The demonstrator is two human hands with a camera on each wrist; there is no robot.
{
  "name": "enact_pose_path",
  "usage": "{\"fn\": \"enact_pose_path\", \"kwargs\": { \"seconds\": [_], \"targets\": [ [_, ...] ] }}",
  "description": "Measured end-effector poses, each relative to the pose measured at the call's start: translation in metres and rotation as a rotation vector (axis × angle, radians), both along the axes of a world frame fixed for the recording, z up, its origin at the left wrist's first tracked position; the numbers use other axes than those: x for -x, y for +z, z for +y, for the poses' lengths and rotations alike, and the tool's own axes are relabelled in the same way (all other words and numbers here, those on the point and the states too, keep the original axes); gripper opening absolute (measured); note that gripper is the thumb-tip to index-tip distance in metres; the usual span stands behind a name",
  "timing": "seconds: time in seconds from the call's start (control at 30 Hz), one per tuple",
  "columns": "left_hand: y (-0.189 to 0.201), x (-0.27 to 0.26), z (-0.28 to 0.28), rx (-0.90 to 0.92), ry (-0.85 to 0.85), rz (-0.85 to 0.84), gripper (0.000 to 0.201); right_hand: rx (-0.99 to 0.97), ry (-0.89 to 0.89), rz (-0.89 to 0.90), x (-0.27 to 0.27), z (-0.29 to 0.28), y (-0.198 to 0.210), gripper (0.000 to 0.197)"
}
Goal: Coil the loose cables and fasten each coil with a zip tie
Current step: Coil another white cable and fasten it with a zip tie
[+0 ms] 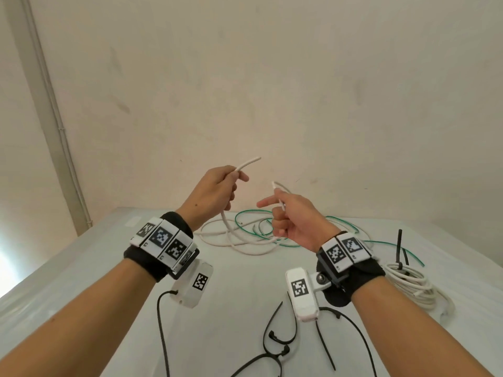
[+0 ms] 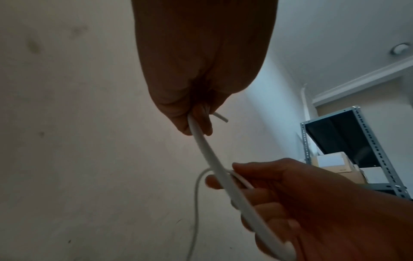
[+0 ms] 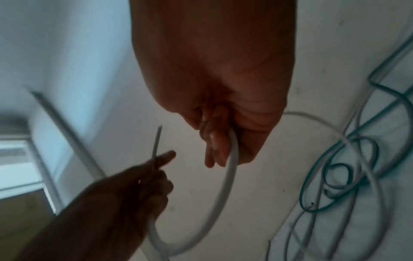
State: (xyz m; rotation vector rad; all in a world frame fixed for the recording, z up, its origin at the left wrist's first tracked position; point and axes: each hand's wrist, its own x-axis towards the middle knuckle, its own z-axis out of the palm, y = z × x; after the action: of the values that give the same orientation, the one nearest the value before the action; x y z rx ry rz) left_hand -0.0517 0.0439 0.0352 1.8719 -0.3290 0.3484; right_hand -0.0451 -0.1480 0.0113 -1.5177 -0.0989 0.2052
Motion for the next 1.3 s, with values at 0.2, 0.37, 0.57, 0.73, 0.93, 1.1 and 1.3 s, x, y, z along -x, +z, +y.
{"fn": "enact_pose_path", "kwargs": {
  "seconds": [0.2, 0.37, 0.57, 0.73, 0.93, 1.1, 1.3],
  "targets": [
    [0.007, -0.007, -0.002, -0.339, 0.048, -0.274, 0.028, 0.461, 0.131, -0.210, 0.009, 0.014, 0.007, 0.036],
    [-0.005, -0.004, -0.006, -0.439, -0.061, -0.183, 0.027, 0.592, 0.088, -0.494, 0.016, 0.021, 0.016, 0.028],
    [-0.005, -0.008, 0.004, -0.341, -0.025, -0.093, 0.030, 0.507, -0.169, -0.623, 0.006, 0.012, 0.004, 0.021],
    [-0.002, -0.003, 0.008, -0.298, -0.004, -0.094, 0.030, 0.210, -0.125, -0.497, 0.004, 0.014, 0.000, 0.021],
    [-0.002, 0.005, 0.008, -0.275, -0.083, 0.000, 0.029, 0.233, -0.188, -0.532, 0.004, 0.007, 0.010, 0.026],
    [-0.005, 0.004, 0.012, -0.213, -0.095, 0.039, 0.030, 0.429, -0.148, -0.707, -0.004, -0.001, 0.009, 0.014],
    [-0.011, 0.004, 0.018, -0.154, -0.062, 0.050, 0.033, 0.430, -0.382, -0.709, -0.013, -0.014, -0.003, 0.020]
  ]
}}
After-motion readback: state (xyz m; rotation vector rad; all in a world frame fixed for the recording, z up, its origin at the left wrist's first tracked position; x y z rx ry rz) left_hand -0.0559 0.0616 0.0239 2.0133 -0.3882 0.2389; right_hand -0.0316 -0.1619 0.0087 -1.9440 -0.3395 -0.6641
